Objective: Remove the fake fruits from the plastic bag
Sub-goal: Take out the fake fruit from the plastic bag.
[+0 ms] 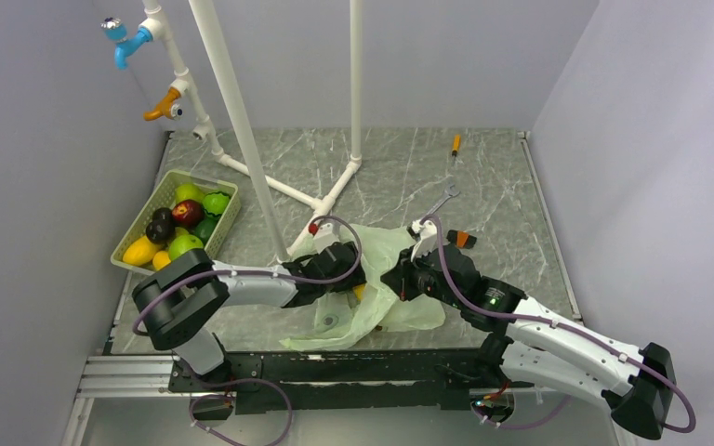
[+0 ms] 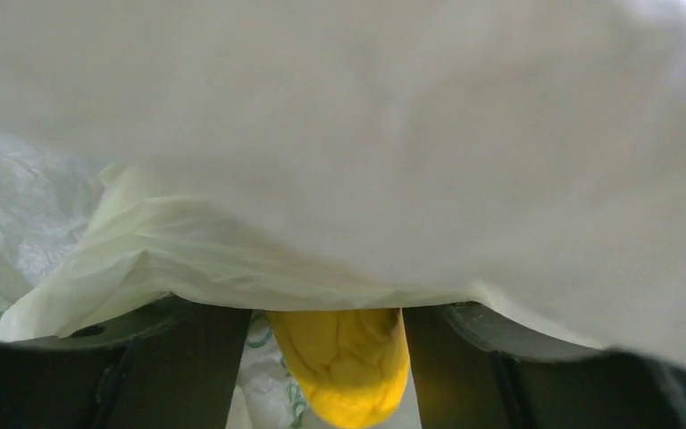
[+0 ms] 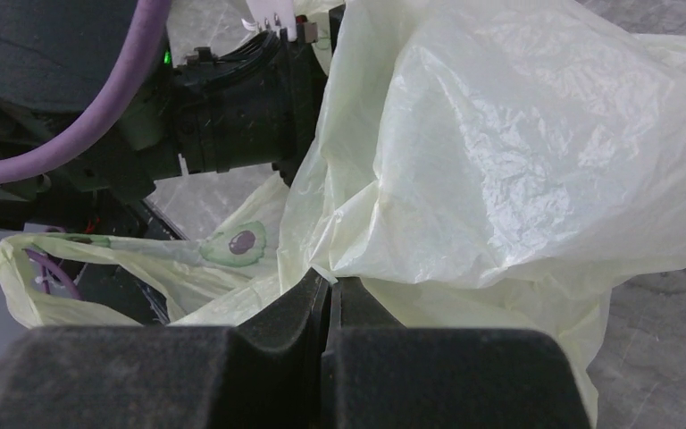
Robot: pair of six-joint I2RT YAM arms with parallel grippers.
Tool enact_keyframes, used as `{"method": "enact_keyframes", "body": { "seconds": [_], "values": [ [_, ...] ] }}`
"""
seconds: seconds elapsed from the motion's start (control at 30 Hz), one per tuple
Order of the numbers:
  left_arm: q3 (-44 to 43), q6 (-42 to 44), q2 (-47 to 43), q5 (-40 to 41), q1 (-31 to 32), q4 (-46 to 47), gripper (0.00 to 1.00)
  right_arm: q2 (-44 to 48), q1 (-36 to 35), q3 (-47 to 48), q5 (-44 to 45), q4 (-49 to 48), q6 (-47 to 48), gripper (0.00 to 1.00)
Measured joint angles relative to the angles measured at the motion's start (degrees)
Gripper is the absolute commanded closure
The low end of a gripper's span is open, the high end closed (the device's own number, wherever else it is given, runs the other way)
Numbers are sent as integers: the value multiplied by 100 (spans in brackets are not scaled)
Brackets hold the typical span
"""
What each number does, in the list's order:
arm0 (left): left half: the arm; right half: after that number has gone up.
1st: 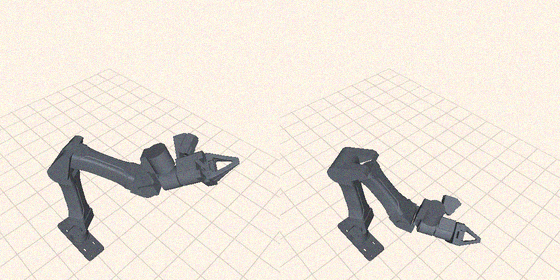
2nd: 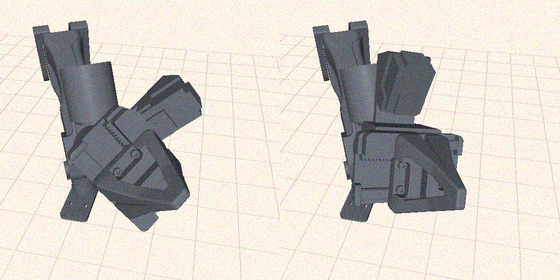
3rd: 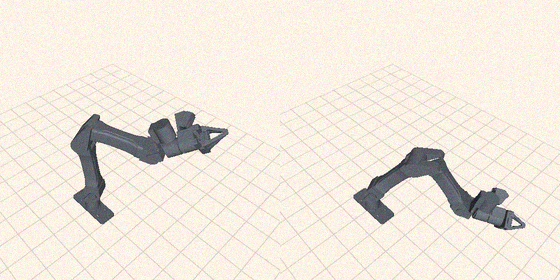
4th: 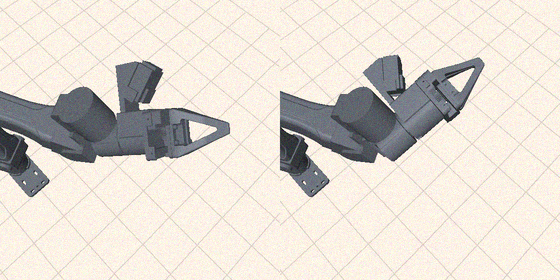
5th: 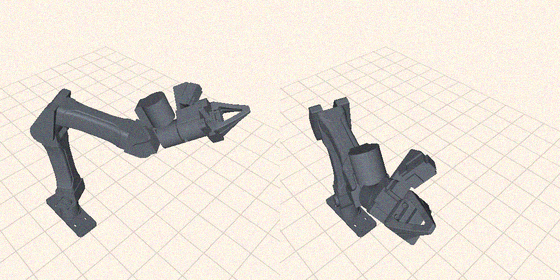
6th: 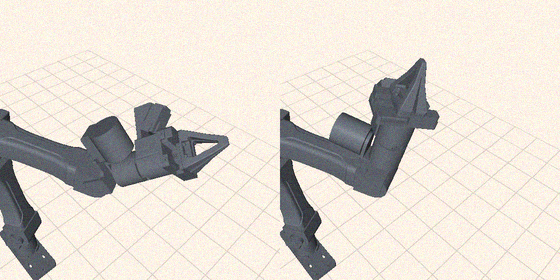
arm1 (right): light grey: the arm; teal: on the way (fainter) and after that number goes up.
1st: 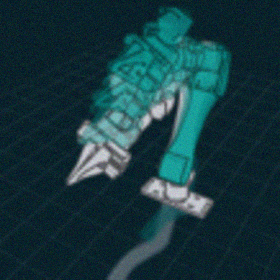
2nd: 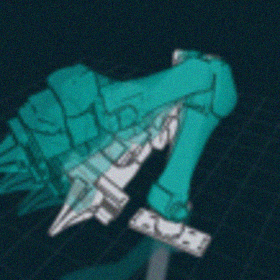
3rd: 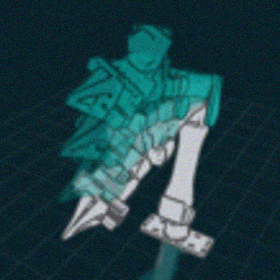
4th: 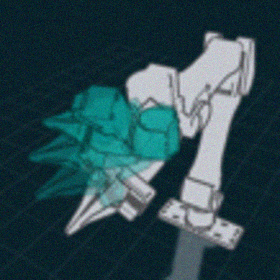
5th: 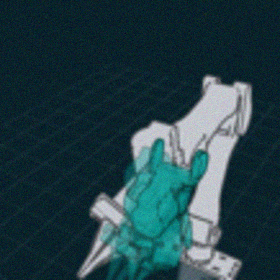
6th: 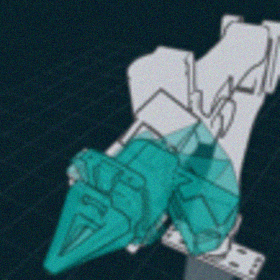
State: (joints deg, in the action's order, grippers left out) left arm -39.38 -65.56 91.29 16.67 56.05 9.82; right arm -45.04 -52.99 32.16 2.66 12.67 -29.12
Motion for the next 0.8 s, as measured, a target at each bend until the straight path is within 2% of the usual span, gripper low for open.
{"method": "enact_keyframes", "body": {
  "seconds": [0.27, 0.33, 0.47, 0.63, 0.8],
  "values": [
    [-146, 212, 153, 63, -15, 4, 58, 74, 0, -81, 22, 17, 0, 100],
    [-57, 350, 39, 57, -15, -7, 60, 127, 0, -122, 35, 22, 0, 100],
    [323, 697, -459, -74, -24, -109, 66, 186, 0, -234, 50, 15, -4, 100],
    [680, 1097, -1257, -391, -26, -201, 88, 190, 0, -365, 127, 22, -48, 100],
    [697, 1517, -2026, -796, -26, -424, 91, 186, 0, -402, 179, 22, -111, 100]
  ]
}}
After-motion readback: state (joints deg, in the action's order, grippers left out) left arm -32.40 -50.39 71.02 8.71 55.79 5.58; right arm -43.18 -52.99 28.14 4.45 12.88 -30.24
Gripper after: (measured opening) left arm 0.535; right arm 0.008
